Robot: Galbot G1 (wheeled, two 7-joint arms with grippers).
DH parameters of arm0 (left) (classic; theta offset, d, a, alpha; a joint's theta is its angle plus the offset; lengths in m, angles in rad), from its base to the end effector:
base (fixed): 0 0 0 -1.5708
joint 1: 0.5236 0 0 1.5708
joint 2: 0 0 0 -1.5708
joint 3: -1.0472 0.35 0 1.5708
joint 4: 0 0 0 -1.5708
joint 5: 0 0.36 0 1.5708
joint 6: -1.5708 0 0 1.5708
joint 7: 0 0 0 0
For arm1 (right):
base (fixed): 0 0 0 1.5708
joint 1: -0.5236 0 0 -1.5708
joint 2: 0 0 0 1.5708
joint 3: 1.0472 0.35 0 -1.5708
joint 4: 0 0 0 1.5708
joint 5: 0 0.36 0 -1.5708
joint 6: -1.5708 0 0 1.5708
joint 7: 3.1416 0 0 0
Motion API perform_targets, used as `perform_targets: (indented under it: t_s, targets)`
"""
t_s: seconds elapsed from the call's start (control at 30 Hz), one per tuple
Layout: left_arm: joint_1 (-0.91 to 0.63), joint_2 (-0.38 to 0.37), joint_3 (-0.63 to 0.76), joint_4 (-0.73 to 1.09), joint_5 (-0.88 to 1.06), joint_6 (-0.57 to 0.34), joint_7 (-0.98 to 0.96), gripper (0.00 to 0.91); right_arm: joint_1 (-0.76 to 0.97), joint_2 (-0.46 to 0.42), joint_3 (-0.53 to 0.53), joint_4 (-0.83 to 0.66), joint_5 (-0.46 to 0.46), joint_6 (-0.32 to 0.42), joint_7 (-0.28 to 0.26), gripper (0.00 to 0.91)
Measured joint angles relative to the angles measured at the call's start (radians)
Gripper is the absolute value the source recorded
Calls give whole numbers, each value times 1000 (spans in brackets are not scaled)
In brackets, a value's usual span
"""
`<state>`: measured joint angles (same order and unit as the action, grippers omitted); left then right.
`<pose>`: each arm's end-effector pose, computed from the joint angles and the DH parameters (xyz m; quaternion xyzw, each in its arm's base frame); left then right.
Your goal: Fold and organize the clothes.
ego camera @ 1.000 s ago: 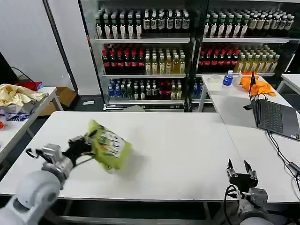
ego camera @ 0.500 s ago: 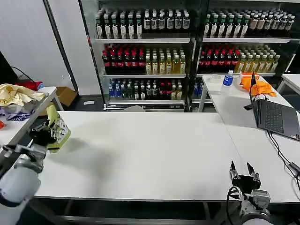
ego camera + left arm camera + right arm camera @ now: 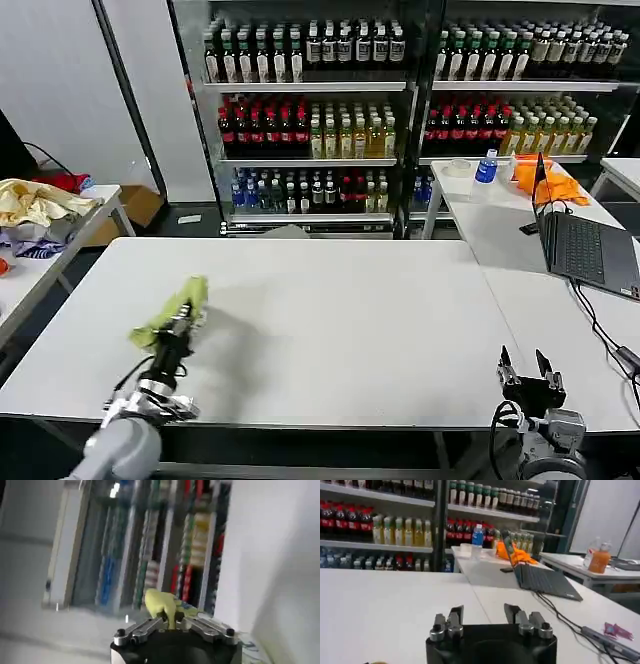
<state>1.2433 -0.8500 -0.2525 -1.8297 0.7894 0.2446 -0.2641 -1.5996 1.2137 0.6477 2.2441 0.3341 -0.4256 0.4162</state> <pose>0.2791 0.1002 -0.3157 0.0152 0.7473 0.6618 0.0579 0.1824 -0.0765 -0.2363 -0.1466 -0.9772 0.0583 0.1421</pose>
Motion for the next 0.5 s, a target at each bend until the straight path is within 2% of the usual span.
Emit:
perform_targets:
  t_s: [0.13, 0.27, 0.5]
  targets:
    - [-23, -15, 66, -43, 56, 43, 43, 30, -4, 7, -1, 3, -6, 1, -1, 615]
    - [-57, -39, 122, -71, 24, 114, 70, 30, -3, 13, -4, 4, -11, 1, -1, 615]
    - [-144, -95, 200, -80, -254, 221, 91, 30, -1, 15, -4, 1, -13, -1, -1, 615]
